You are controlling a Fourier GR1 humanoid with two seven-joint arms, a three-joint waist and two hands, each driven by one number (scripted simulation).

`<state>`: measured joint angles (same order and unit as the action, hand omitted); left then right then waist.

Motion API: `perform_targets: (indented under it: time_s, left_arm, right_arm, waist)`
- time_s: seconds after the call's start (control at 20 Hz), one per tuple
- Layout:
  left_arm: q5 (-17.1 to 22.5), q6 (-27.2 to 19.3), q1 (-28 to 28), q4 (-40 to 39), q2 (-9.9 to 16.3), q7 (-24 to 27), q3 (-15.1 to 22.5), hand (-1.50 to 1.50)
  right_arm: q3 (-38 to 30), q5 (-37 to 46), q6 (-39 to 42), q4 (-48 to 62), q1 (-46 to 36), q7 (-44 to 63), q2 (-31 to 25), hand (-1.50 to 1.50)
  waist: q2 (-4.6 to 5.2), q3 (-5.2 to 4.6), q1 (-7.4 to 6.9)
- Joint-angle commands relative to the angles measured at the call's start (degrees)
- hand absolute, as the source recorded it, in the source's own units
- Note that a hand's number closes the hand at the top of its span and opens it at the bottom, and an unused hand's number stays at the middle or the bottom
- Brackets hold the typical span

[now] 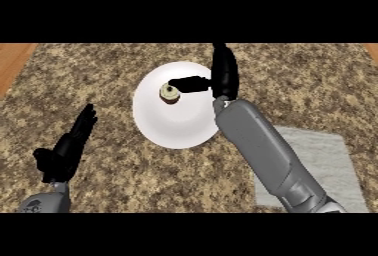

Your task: Pick the cupcake from the placemat and place it in the plate

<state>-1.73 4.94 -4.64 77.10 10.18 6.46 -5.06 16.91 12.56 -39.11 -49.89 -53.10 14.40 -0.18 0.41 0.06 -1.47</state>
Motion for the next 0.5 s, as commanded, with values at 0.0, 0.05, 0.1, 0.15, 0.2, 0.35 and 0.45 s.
perform_targets:
  time_s: [0.0, 0.05, 0.1, 0.15, 0.2, 0.35, 0.45]
  left_arm:
    - [1.26, 0.39, -1.74, -1.75, 1.67, -0.25, -2.57, 0.0]
    - [-1.82, -2.35, 0.65, -1.71, -1.23, 2.56, 0.06, 0.0]
    - [-0.88, -1.25, 4.11, 1.17, -1.51, 1.88, 0.61, 0.0]
    - [0.26, -0.11, -0.28, 0.03, 1.43, -0.86, -1.68, 0.0]
    - [-0.37, -1.53, 0.36, -1.36, -0.71, 1.82, -1.06, 0.0]
    - [-0.12, -0.28, 1.43, 1.37, 0.11, -0.37, -0.69, 0.0]
    - [0.99, 0.96, 2.93, 3.76, 0.72, -2.1, -0.87, 0.0]
  right_arm:
    - [-5.76, -7.42, 1.79, -6.18, 7.46, -9.29, -0.66, -1.5]
    - [-7.65, -8.62, 3.4, -4.67, 5.38, -10.62, -0.56, -1.5]
    - [-7.66, -10.55, 7.27, -9.73, 10.84, -11.43, -3.85, -1.5]
    - [-9.2, -11.71, 7.72, -9.82, 12.9, -16.0, -4.53, -1.5]
    - [-9.84, -13.08, 10.71, -11.63, 14.81, -15.91, -6.14, -1.5]
    - [-11.07, -14.5, 16.14, -13.91, 19.96, -19.05, -9.12, -1.5]
    - [-13.84, -17.78, 21.95, -11.98, 22.52, -24.64, -11.88, -1.5]
  waist:
    - [-0.2, 0.01, 1.58]
    - [-0.17, -0.02, 1.05]
    - [-0.5, 0.01, 1.57]
    - [-0.34, 0.02, 1.69]
    - [-0.4, -0.02, 1.91]
    - [-0.47, -0.04, 1.63]
    - [-0.42, -0.01, 1.42]
